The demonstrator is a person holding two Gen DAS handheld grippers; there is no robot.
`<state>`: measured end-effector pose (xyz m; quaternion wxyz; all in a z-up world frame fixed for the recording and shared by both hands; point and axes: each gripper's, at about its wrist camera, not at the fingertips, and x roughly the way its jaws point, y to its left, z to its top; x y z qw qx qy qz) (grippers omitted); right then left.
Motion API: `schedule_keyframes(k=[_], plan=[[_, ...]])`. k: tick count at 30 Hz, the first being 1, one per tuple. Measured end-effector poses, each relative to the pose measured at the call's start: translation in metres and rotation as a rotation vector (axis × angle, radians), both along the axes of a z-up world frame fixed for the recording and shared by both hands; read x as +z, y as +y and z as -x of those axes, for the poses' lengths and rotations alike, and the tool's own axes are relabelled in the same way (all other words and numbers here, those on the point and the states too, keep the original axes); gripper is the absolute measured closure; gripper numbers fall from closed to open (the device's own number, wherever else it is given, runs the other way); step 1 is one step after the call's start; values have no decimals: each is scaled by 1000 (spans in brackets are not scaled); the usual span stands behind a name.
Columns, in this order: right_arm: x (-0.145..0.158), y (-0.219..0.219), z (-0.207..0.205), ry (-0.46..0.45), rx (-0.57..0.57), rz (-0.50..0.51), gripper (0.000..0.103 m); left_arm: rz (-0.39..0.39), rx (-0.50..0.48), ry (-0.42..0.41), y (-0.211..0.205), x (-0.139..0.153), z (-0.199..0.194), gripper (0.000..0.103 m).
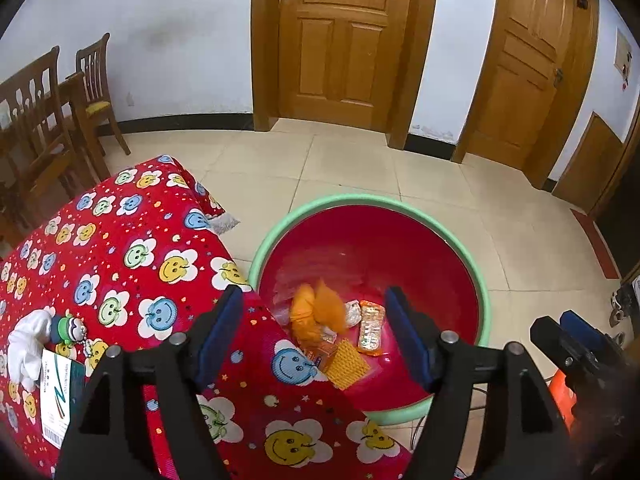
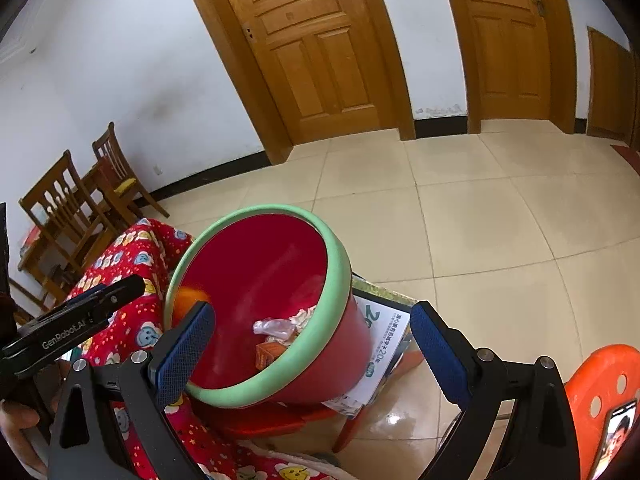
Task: Collect trash
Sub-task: 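Move the left tool back over the table toward the white medicine box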
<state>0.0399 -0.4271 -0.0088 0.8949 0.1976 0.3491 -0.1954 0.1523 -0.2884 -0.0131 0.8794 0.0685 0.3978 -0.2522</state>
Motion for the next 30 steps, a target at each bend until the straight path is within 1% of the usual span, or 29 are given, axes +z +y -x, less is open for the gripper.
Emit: schedule_keyframes(k=[7,12,23,30], plan=[[6,7,2,-14,14,0,5,24,33,15,16,6,3,30],[13,18,4,-26,36,-11,5,30,63,11,33,13,10,30],[28,48,8,-50,101,-32,5,47,150,-12,86,31,34,30],[36,70,8,-63,153,-41,5,37,218,-33,122,40,49,30]])
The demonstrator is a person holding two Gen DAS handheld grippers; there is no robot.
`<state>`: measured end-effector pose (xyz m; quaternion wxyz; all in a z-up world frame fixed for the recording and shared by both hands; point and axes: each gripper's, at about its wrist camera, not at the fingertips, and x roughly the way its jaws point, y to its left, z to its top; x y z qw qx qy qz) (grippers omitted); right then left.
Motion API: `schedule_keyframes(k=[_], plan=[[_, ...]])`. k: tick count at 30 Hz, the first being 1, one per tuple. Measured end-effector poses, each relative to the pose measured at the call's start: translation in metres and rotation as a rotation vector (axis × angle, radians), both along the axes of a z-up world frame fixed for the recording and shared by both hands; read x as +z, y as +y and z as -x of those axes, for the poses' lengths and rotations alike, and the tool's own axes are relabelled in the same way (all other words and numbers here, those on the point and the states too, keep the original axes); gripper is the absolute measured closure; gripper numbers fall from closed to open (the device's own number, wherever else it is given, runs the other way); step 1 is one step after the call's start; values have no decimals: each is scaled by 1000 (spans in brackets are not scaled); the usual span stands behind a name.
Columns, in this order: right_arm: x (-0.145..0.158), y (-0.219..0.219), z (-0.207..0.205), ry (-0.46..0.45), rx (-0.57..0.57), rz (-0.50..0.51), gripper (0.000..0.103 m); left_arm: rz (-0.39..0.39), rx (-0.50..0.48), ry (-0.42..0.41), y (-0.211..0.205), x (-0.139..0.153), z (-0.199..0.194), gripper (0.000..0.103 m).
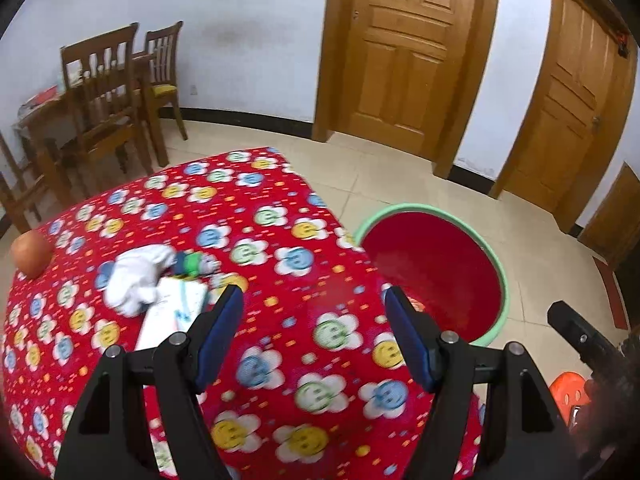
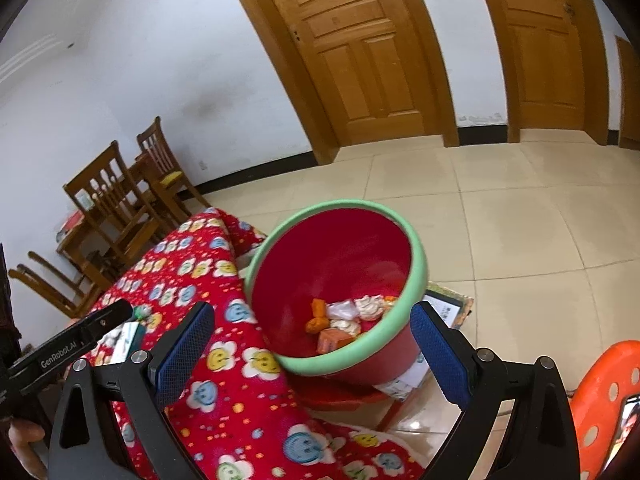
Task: Collect trash
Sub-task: 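Move the left tool back over the table toward the white medicine box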
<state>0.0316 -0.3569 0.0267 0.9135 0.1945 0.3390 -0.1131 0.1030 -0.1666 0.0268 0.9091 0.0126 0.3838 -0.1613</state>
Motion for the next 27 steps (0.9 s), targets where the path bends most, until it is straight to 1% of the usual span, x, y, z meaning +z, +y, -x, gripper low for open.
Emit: schedule_keyframes(k=[8,13,16,21,27], plan=[[2,29,-6,2,70,5,5,-7,90,-14,47,3,9,30],[1,46,-10,7,105,18,5,-2,148,-6,76,-2,9,30],[-1,53,-12,14,119,20,5,2,183,14,93,-9,6,30],[-5,64,-18,33,136,30,5,2,218,42,108,-21,-2,30],[-12,70,-25,57,146,31,5,4,217,95,114,-40,-13,30]])
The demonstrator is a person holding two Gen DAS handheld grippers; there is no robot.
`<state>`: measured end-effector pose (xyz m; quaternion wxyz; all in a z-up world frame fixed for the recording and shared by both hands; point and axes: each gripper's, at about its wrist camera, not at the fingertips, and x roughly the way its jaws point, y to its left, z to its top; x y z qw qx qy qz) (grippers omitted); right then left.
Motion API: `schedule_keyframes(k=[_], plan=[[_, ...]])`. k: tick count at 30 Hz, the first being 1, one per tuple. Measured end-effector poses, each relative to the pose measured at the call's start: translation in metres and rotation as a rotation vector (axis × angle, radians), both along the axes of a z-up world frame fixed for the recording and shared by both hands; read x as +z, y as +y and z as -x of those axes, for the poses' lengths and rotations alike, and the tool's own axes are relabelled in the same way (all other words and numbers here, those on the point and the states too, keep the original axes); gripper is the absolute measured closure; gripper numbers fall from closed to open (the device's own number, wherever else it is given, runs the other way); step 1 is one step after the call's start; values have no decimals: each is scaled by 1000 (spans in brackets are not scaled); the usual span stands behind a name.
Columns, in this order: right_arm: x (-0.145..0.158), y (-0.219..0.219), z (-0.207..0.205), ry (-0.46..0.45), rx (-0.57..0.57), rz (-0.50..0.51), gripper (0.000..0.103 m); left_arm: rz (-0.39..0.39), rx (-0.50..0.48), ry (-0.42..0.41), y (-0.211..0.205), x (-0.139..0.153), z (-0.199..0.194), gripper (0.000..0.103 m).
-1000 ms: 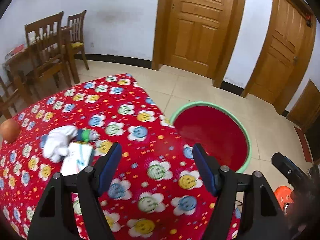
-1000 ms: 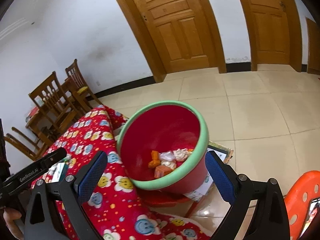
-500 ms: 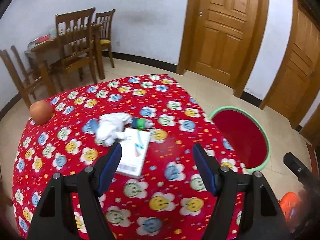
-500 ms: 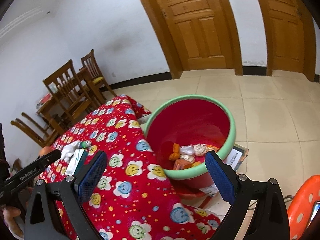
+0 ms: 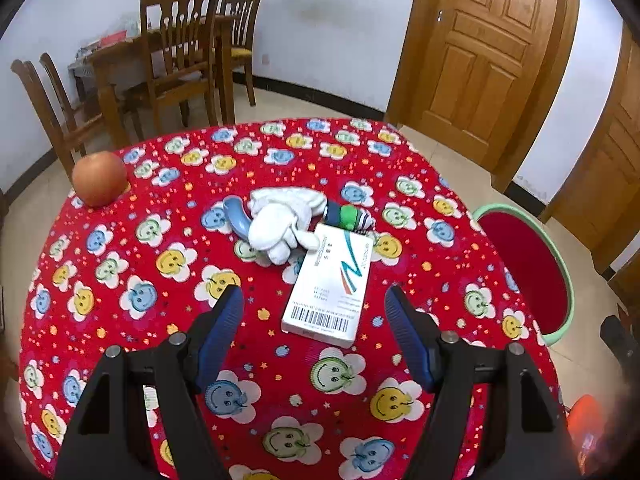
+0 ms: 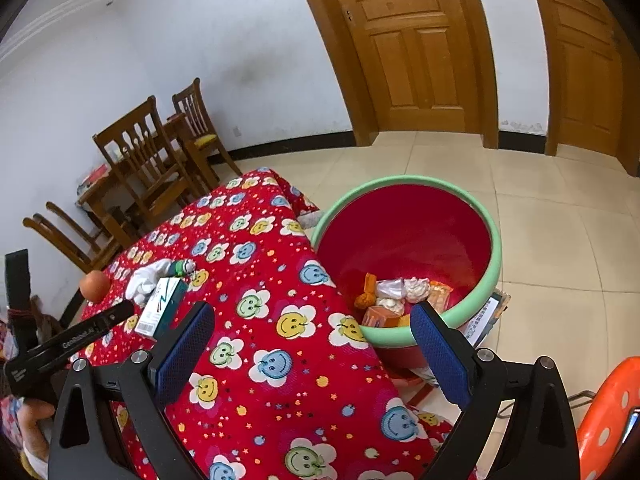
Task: Collect trash
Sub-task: 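Move the left tool back over the table toward the white medicine box, then close the left tool on the white medicine box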
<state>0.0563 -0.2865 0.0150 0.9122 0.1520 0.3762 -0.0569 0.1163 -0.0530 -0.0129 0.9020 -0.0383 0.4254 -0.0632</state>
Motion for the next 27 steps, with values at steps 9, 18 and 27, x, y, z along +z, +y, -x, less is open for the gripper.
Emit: schedule_keyframes(k=[9,18,27], plan=[[-5,5,-9,21,18,7,5,-34,-27,64,-11,-28,-23,30],[-10,9,-20,42,34,4,5,-32,-67,95,-20,-44,-35,42],[-11,22,-34,48,69,12,5,7,-90,72,-10,-33,-21,49]])
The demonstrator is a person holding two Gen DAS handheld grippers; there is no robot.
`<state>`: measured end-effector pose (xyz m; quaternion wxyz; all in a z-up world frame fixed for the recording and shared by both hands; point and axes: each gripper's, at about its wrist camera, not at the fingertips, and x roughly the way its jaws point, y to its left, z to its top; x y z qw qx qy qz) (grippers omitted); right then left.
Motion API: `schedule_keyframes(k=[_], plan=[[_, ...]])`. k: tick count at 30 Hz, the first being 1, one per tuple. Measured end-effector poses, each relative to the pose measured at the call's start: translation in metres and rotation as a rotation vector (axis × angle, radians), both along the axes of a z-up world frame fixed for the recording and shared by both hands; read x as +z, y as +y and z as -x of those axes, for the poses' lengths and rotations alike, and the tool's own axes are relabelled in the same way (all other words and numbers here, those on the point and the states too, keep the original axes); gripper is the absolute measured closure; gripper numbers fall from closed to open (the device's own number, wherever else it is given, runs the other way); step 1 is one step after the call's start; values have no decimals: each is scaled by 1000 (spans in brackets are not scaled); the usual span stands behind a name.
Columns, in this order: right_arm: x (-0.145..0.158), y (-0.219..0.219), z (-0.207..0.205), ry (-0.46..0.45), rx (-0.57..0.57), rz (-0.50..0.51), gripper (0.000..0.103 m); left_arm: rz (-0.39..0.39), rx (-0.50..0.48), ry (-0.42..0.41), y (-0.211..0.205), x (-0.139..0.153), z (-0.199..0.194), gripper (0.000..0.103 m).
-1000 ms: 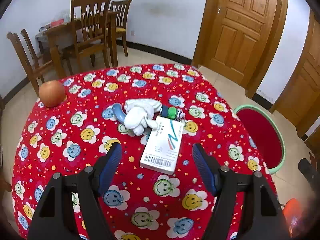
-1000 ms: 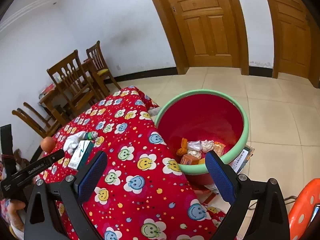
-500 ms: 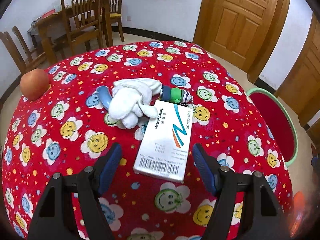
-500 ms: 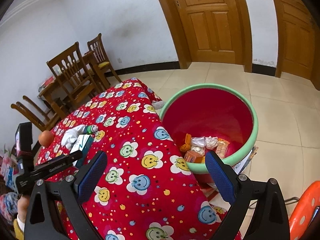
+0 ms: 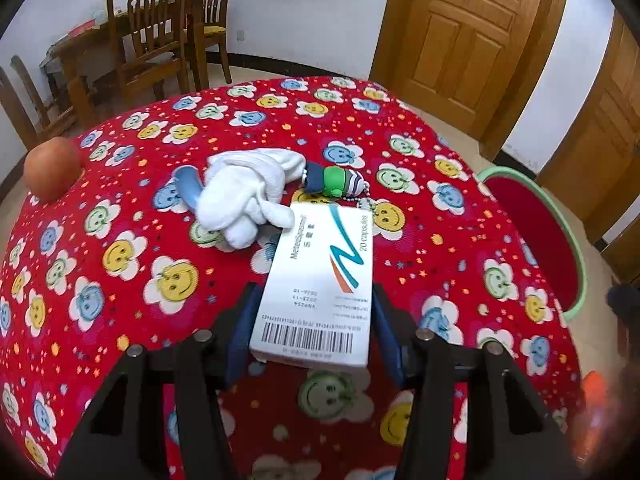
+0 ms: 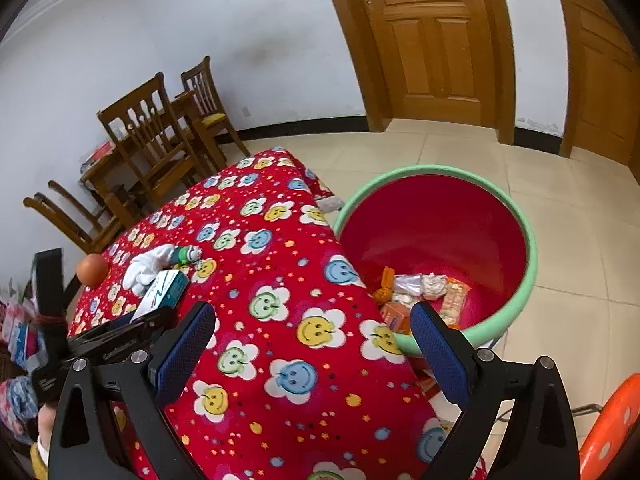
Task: Collect trash
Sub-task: 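Close the left tool on the white medicine box, then grasp the white cloth with the right tool while the left tool holds the box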
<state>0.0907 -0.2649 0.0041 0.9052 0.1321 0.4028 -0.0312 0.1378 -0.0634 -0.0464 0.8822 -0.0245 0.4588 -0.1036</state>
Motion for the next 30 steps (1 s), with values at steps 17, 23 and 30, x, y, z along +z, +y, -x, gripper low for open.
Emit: schedule_keyframes(k=[17,23,30], plan=[[-1,74,-46,23,165,6,5,55,151,-137,79,58,27,53],[-8,109,-71,49,236,-28,5,39,241,-152,111,56,19,53],[-18,148,-99,72,290,-38,5,39,297,-140,131,42,12,53]])
